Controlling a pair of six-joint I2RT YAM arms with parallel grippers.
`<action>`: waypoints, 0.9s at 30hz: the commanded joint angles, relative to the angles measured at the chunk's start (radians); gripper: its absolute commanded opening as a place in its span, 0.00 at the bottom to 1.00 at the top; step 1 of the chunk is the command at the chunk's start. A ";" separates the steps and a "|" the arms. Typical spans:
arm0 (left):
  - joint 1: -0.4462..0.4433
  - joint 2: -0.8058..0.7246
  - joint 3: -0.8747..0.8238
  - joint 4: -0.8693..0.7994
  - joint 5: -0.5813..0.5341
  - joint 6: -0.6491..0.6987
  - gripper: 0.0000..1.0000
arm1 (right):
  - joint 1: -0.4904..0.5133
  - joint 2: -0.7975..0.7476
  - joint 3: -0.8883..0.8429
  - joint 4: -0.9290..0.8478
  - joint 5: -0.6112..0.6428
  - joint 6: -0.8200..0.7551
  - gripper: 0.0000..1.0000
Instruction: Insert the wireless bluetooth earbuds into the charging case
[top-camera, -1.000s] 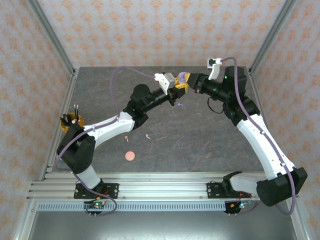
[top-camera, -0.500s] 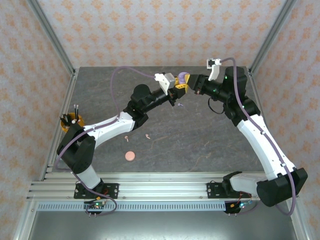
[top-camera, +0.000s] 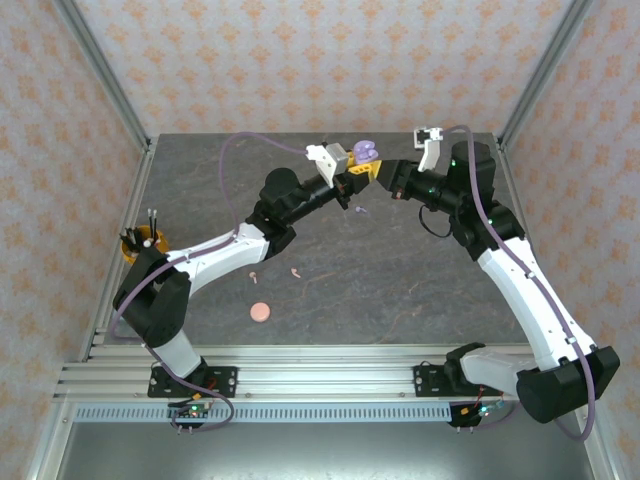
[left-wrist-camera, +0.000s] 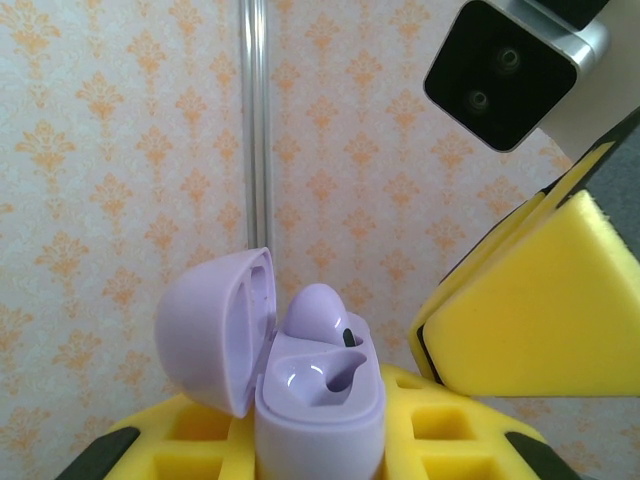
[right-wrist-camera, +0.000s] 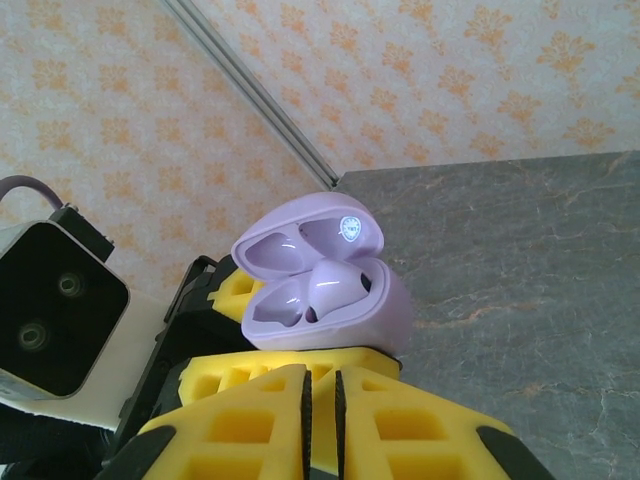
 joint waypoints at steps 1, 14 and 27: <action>0.004 -0.021 0.018 0.056 0.002 -0.023 0.00 | 0.003 0.016 0.035 -0.019 -0.009 -0.008 0.17; 0.007 -0.033 -0.080 0.059 -0.082 -0.005 0.00 | -0.095 -0.042 0.040 -0.115 0.051 0.067 0.32; 0.044 -0.191 -0.281 0.048 -0.157 0.027 0.00 | -0.118 0.443 0.147 -0.425 0.299 0.226 0.56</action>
